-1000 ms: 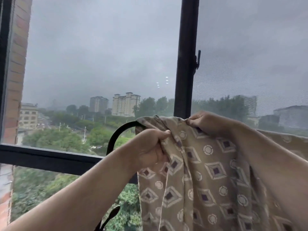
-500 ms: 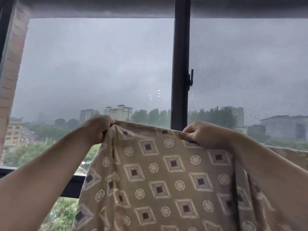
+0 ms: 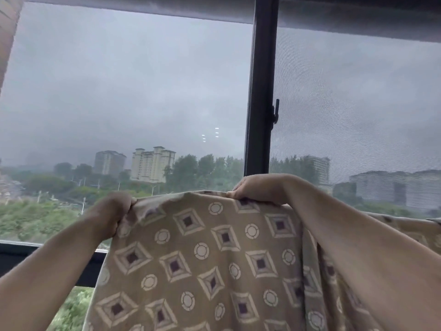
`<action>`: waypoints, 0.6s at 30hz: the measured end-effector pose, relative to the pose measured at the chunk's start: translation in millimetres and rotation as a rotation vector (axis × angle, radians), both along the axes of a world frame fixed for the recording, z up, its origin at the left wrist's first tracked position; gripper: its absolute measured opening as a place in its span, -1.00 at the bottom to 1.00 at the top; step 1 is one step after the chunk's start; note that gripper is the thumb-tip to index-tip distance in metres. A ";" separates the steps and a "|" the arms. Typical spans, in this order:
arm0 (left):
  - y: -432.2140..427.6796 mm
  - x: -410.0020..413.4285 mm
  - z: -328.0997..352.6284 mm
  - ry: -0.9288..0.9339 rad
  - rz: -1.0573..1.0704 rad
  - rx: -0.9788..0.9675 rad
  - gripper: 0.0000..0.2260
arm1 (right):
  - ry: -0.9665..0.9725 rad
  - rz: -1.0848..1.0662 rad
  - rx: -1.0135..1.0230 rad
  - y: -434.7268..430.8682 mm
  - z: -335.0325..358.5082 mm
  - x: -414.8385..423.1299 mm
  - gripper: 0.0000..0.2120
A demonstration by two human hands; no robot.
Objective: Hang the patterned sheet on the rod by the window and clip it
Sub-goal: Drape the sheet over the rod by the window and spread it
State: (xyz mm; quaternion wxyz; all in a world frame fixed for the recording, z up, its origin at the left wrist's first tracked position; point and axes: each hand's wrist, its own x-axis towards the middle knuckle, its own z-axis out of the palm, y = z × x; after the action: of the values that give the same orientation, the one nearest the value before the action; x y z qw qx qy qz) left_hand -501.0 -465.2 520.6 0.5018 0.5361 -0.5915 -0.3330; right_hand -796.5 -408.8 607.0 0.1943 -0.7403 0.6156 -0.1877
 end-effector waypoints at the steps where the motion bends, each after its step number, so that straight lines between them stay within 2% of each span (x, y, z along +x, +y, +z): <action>1: 4.6 1.0 0.8 -0.077 -0.003 0.018 -0.64 | -0.019 -0.009 0.023 -0.7 -1.0 0.9 -0.69; 6: 17.2 -13.3 13.3 -0.459 0.054 0.050 -0.75 | -0.206 -0.002 0.107 5.2 -13.2 -8.4 -0.59; 8: 18.8 -34.9 26.2 -0.559 0.146 -0.188 -0.87 | -0.211 0.000 0.130 6.4 -14.7 -12.5 -0.54; 10: 29.7 -69.6 34.0 -0.488 0.042 -0.475 -0.86 | -0.221 0.007 0.140 8.0 -15.6 -12.5 -0.52; 11: 35.0 -86.5 35.7 -0.497 -0.056 -0.538 -0.83 | -0.245 0.023 0.140 8.7 -16.2 -11.1 -0.54; 13: 46.7 -116.8 36.4 -0.681 -0.161 -0.554 -0.68 | -0.287 0.056 0.099 11.0 -17.4 -13.9 -0.58; 15: 46.8 -125.3 39.2 -0.738 -0.166 -0.530 -0.59 | -0.123 0.066 -0.096 23.0 -14.4 -29.1 -0.68; 18: 39.9 -124.5 46.3 -0.669 -0.217 -0.442 -0.54 | 0.197 0.003 -0.361 46.3 -12.3 -84.2 -0.71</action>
State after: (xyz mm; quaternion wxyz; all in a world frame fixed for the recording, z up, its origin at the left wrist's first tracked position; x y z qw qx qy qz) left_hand -625.5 -425.3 566.9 0.3469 0.4288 -0.8322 -0.0562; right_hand -880.7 -362.5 594.7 -0.0025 -0.7789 0.5868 -0.2212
